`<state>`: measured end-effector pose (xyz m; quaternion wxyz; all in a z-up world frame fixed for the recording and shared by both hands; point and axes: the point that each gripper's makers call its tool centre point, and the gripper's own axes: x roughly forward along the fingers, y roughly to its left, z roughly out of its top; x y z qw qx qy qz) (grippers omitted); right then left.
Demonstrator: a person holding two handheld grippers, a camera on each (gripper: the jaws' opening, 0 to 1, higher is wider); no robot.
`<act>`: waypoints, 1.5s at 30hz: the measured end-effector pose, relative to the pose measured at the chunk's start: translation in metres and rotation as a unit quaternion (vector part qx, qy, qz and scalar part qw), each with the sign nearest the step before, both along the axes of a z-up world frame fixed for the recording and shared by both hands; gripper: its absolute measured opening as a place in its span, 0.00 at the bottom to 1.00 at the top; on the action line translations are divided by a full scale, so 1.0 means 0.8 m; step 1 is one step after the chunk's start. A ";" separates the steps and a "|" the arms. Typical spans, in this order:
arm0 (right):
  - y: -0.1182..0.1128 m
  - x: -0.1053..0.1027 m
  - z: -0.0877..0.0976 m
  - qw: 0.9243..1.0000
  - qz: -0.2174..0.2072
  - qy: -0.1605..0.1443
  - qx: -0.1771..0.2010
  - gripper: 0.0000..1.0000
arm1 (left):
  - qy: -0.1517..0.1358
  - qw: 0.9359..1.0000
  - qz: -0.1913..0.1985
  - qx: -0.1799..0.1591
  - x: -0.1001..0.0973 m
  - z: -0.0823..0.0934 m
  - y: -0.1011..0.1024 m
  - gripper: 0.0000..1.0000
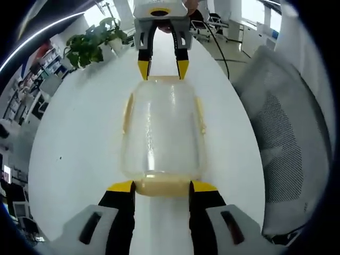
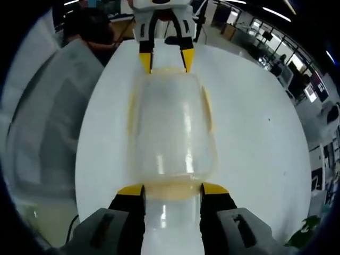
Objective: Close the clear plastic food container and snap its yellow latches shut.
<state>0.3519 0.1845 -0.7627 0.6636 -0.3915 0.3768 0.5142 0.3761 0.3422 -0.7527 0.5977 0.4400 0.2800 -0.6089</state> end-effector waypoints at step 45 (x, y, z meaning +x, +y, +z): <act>-0.118 -0.015 -0.015 0.999 -0.016 0.041 -0.011 0.39 | 0.034 0.999 -0.014 -0.022 -0.010 -0.015 -0.118 0.38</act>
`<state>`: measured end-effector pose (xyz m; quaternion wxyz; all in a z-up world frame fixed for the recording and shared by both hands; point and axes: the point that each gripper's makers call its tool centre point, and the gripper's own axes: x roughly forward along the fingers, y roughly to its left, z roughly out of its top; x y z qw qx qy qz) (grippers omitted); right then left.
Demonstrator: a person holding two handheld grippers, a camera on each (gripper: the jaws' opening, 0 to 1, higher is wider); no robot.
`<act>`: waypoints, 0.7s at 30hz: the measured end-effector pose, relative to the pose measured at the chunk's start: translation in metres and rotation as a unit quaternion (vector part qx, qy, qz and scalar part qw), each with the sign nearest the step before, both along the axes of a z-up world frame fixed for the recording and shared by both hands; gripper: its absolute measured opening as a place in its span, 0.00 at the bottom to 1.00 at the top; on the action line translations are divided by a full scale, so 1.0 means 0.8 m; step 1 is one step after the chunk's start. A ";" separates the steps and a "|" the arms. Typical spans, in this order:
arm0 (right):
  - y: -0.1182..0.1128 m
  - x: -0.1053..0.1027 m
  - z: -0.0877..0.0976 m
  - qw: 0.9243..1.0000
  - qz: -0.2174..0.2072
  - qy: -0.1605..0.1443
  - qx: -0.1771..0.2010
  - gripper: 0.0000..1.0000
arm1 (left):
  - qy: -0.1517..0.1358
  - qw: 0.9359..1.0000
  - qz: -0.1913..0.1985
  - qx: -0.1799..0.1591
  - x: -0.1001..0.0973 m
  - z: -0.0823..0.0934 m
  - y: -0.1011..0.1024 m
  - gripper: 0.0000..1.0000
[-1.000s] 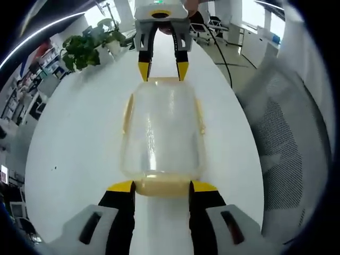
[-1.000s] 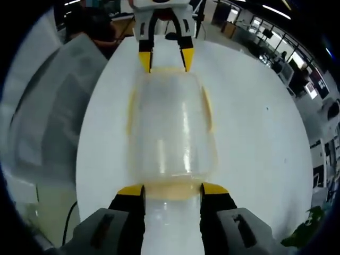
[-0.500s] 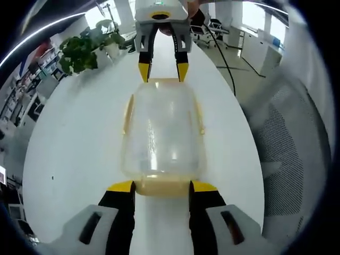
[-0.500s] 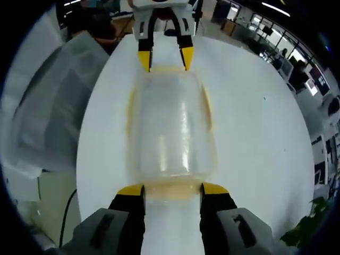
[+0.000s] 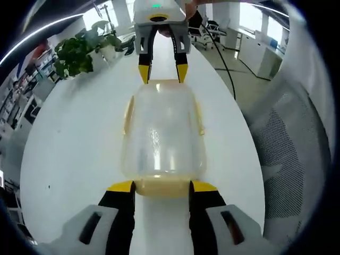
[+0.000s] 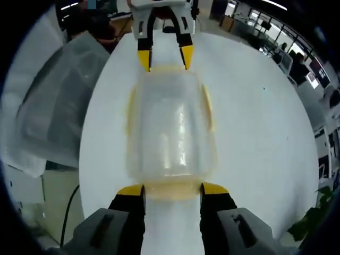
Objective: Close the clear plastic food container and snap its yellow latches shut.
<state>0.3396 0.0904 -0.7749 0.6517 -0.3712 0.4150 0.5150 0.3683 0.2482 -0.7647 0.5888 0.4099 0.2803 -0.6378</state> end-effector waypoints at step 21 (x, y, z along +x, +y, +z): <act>0.001 0.000 -0.005 1.000 -0.004 0.022 0.010 0.39 | 0.036 0.999 0.004 -0.008 0.002 -0.009 0.001 0.39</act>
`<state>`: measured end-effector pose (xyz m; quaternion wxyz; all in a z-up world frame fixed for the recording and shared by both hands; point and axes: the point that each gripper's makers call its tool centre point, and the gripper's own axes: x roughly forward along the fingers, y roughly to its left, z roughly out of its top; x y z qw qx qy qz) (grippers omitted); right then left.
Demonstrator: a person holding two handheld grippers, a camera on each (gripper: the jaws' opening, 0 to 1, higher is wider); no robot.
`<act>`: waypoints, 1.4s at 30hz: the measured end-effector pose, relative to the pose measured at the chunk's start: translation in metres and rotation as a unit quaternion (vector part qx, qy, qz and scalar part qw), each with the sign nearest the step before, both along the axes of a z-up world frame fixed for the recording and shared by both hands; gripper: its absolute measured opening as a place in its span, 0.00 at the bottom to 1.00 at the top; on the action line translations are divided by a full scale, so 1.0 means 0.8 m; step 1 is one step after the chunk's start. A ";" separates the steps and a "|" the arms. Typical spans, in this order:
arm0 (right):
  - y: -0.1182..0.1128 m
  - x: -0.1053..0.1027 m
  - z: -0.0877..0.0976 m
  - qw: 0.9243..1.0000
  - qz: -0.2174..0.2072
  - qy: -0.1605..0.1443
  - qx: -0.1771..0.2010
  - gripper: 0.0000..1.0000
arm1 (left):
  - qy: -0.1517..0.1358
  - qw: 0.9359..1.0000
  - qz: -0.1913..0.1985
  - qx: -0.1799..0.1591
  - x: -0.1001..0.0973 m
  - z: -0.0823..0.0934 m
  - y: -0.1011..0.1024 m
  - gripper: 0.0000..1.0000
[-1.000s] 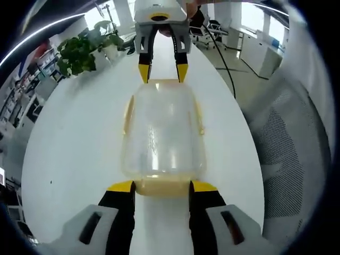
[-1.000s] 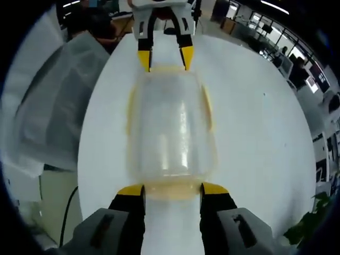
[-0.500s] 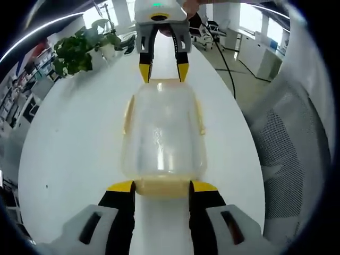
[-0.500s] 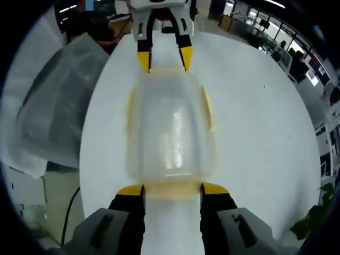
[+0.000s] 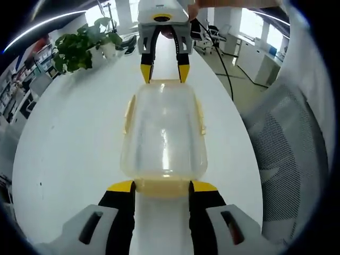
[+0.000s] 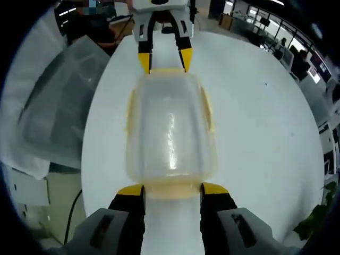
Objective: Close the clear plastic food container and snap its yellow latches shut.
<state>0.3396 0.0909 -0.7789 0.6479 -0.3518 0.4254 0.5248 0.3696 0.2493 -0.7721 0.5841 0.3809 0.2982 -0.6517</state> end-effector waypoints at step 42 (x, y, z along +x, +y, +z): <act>0.002 0.009 0.024 0.950 -0.303 0.067 0.047 0.37 | 0.128 0.949 0.288 -0.033 0.003 0.023 0.008 0.48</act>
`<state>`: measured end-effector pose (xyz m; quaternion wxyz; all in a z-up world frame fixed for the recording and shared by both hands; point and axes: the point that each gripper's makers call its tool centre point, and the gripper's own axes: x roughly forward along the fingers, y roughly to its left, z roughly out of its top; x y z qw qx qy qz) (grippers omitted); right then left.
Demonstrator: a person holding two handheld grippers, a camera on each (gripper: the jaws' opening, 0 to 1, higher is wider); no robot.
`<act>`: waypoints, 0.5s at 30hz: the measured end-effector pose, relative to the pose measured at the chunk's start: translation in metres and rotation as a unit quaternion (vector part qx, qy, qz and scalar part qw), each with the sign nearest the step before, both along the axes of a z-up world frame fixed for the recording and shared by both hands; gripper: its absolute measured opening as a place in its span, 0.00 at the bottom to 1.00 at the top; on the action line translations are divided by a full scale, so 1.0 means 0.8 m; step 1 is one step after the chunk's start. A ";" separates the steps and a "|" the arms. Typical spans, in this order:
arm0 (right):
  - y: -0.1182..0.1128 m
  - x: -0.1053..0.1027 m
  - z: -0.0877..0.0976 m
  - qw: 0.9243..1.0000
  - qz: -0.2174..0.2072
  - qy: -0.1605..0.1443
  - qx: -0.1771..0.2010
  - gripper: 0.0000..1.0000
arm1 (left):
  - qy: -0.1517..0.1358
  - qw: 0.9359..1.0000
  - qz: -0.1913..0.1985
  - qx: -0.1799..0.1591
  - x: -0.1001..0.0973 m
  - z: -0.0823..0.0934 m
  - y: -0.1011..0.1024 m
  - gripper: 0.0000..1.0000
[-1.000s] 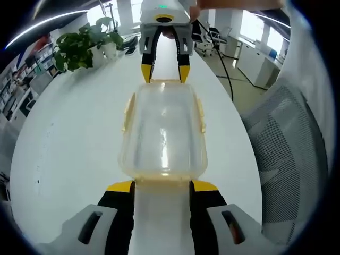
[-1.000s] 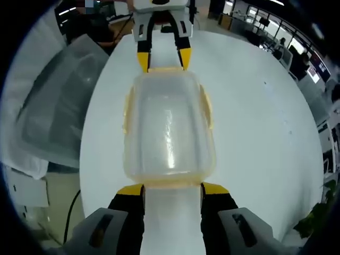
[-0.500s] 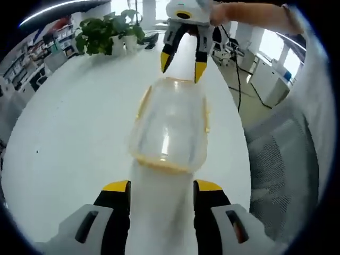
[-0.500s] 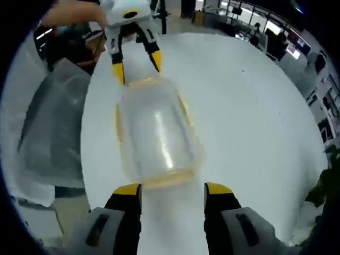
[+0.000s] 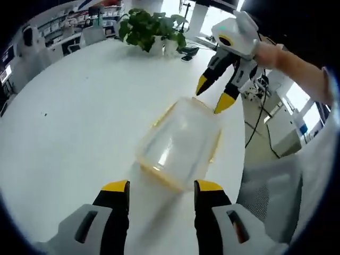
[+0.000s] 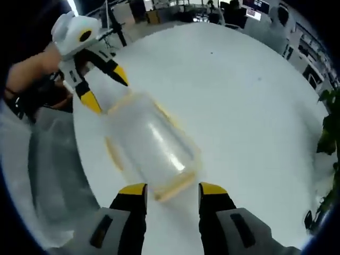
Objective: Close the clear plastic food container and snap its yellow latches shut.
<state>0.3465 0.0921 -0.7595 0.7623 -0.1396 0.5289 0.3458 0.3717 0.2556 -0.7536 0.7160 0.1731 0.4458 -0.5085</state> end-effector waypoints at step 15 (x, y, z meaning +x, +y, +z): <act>-0.006 0.015 -0.009 0.990 -0.137 0.008 0.018 0.33 | 0.037 0.988 0.147 0.005 -0.001 -0.010 -0.019 0.49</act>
